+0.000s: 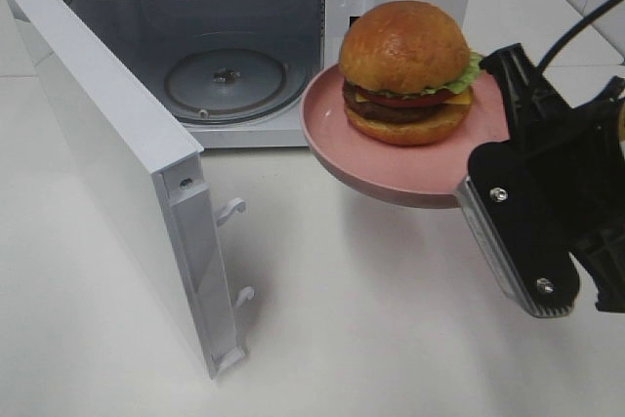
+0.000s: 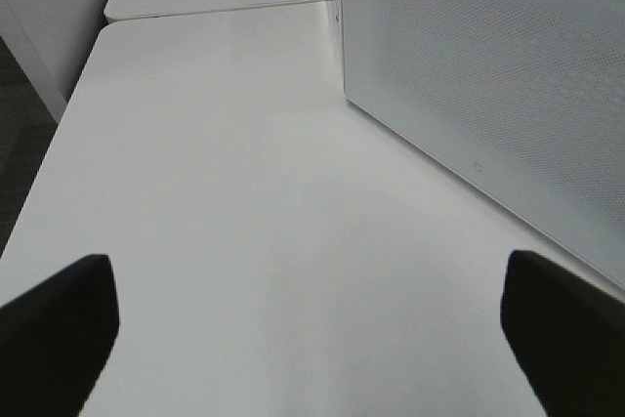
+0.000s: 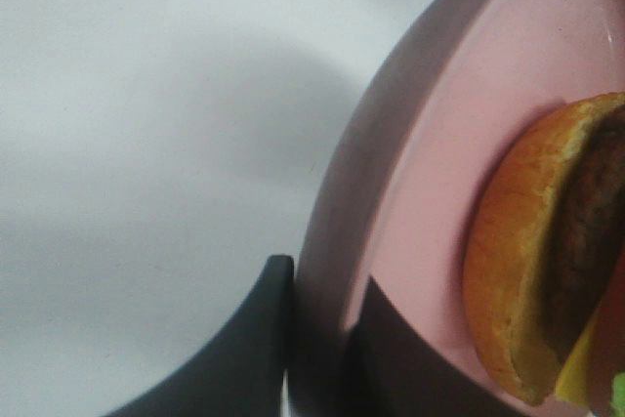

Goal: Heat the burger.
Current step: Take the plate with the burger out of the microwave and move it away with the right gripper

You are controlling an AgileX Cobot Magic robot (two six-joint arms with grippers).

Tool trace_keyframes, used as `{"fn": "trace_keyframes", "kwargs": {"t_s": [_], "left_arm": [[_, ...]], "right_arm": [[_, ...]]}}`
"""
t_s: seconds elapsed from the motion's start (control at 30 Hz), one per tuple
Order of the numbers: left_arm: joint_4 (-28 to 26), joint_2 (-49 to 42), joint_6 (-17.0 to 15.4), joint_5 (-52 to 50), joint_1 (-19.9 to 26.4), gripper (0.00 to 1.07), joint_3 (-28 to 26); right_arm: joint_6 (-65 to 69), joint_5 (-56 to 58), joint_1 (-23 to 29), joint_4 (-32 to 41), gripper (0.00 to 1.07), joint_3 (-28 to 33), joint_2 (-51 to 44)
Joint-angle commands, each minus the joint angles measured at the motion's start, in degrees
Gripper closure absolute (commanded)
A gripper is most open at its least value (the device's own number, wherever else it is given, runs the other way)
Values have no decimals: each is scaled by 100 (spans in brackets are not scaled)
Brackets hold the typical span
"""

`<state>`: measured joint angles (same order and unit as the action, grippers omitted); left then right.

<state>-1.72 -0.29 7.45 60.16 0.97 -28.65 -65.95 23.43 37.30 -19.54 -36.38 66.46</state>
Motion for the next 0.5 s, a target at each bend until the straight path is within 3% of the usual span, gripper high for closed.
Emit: {"fn": "trace_keyframes", "kwargs": {"t_s": [0.03, 0.27, 0.5], "left_arm": [[-17, -103, -40, -52, 17, 7, 11], [-17, -103, -40, -52, 17, 7, 11], [-17, -103, -34, -52, 17, 7, 11]], "right_arm": [[281, -86, -34, -218, 107, 92, -332], [1392, 418, -34, -619, 107, 533, -1008], [2813, 785, -34, -1261, 107, 796, -1106]]}}
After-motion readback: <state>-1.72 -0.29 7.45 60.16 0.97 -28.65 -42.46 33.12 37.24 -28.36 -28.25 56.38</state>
